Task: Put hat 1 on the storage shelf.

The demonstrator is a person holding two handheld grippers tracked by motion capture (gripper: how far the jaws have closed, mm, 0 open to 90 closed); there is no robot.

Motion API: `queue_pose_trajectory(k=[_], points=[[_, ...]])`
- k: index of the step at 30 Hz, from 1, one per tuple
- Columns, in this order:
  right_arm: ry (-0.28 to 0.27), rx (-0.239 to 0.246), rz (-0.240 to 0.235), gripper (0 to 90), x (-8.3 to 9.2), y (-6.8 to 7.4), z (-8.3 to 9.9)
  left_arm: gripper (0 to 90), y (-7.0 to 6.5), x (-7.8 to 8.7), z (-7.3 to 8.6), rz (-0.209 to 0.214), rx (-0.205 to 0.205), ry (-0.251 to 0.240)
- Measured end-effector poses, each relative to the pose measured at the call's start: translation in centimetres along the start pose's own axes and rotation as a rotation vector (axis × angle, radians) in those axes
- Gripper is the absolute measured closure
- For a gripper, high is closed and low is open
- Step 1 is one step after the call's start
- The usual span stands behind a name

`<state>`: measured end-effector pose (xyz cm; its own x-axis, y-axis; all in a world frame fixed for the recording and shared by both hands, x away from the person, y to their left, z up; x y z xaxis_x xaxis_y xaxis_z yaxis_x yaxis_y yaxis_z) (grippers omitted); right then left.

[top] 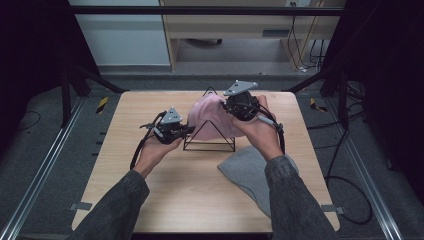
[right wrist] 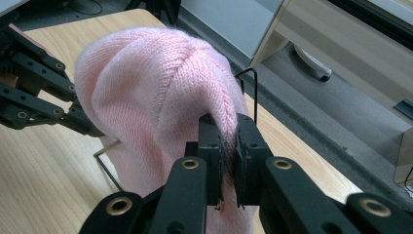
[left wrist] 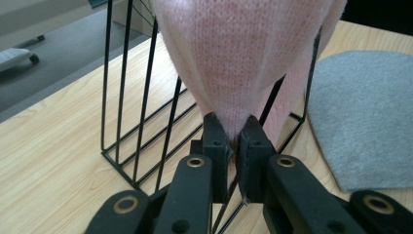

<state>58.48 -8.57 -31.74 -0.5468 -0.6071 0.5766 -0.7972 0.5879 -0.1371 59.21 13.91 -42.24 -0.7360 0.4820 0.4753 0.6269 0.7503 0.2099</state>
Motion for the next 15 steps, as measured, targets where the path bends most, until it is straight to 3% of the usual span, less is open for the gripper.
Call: queue_pose_trajectory(k=[5,12,15], points=[[-0.001,0.007,-0.005,83.8,0.3,0.1,-0.1,84.7,0.9,0.6,0.5,-0.06,-0.032,0.038],[0.059,0.024,-0.013,83.8,-1.3,0.5,0.0,84.7,1.2,-0.3,1.8,-0.09,-0.06,0.109],[0.084,0.03,-0.016,83.8,-1.7,0.7,0.2,84.7,1.3,-0.5,2.5,-0.087,-0.051,0.126]])
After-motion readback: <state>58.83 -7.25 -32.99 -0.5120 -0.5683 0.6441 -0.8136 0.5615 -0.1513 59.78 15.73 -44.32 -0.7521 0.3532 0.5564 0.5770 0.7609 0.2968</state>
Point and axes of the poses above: each handheld gripper's, and its own axes: x roughly backward along the jaws, z roughly out of its underside, y roughly to its left, the point moved 3 cm from there along -x, roughly forward along the jaws, and after that the axes turned 14 degrees about -z, right-handed, at the moved point
